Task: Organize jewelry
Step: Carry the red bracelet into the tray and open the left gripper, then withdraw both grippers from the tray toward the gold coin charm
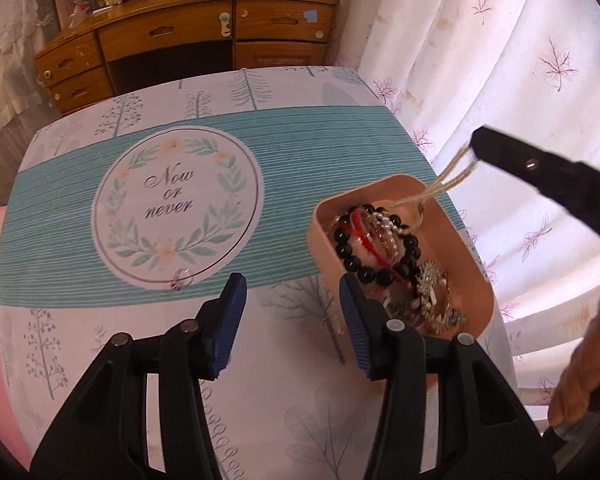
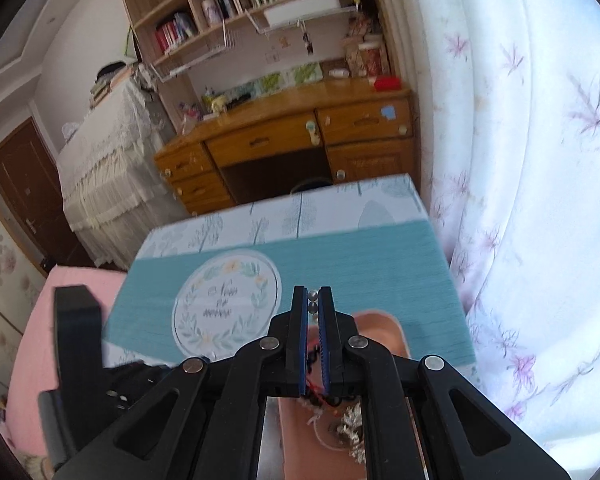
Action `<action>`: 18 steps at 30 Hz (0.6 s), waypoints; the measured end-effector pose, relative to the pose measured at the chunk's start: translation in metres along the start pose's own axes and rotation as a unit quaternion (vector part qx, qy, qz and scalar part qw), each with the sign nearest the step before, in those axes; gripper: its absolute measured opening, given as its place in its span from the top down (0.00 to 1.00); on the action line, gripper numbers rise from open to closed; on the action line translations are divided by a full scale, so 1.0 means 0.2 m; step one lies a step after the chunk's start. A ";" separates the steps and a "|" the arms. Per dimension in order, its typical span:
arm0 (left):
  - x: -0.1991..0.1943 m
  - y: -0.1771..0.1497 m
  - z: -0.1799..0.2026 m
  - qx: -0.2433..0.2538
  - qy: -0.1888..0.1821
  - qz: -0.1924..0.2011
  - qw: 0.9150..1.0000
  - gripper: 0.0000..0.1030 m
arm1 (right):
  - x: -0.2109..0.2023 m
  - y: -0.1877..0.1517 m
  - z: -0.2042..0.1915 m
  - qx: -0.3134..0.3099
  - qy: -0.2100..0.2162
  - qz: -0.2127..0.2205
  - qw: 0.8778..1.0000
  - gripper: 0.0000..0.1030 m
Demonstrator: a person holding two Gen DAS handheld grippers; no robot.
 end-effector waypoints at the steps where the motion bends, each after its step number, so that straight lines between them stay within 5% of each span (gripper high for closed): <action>1: -0.02 -0.02 -0.02 -0.001 0.002 0.001 1.000 0.56 | 0.03 -0.03 0.00 0.001 -0.002 -0.010 1.000 0.95; 18: -0.22 -0.43 -0.23 -0.056 0.033 0.020 0.998 0.56 | 0.02 -0.66 -0.24 -0.026 0.010 -0.068 0.997 0.94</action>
Point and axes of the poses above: each gripper's, at about its wrist camera, not at the fingertips, and x roughly the way its jaws point, z to its right, y to its top, the point moved 9 cm from there along x, roughly the way its jaws point, and after that the axes turned 2 degrees about -x, right-handed, at the moved point
